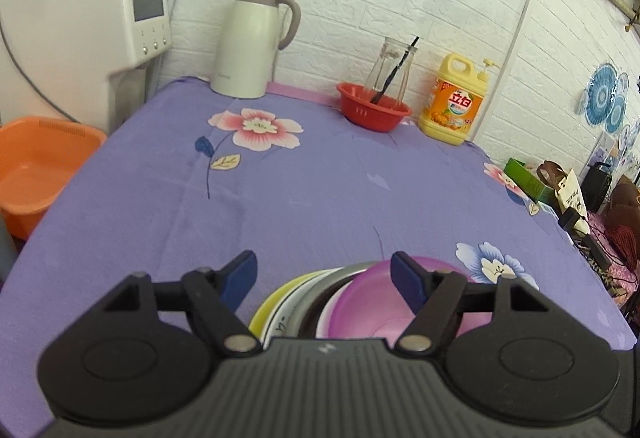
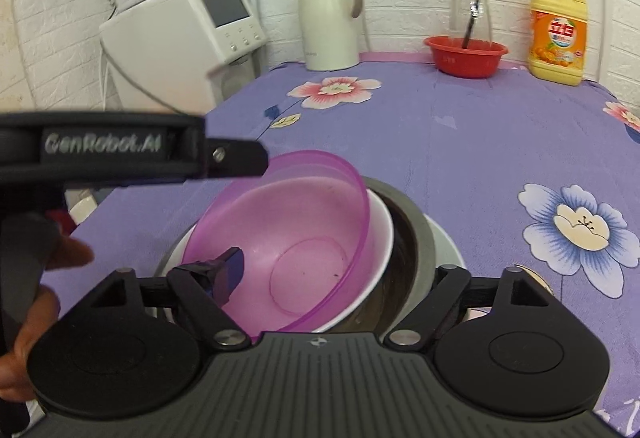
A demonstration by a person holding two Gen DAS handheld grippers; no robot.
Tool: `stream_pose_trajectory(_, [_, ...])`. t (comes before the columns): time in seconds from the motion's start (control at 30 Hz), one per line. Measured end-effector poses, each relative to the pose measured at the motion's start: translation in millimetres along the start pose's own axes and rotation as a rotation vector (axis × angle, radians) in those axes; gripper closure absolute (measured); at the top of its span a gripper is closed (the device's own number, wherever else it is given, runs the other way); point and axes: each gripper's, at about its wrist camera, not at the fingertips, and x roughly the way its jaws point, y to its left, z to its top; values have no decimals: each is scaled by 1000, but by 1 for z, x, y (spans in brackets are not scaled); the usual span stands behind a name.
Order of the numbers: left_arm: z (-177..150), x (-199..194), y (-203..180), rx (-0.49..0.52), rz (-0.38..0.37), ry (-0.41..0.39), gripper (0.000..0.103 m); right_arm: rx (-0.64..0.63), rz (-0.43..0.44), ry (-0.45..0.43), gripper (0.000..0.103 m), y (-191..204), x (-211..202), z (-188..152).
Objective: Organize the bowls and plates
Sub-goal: 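Withdraw the right tool from the stack and raise it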
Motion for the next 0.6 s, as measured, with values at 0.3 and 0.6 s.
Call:
stream_pose_trajectory(0.3, [4, -4, 5, -16, 10, -19, 29, 63, -96, -144, 0, -26, -24, 12])
stream_pose_trajectory(0.6, [3, -17, -14, -10, 4, -60, 23, 188, -200, -183, 0, -74, -46, -1])
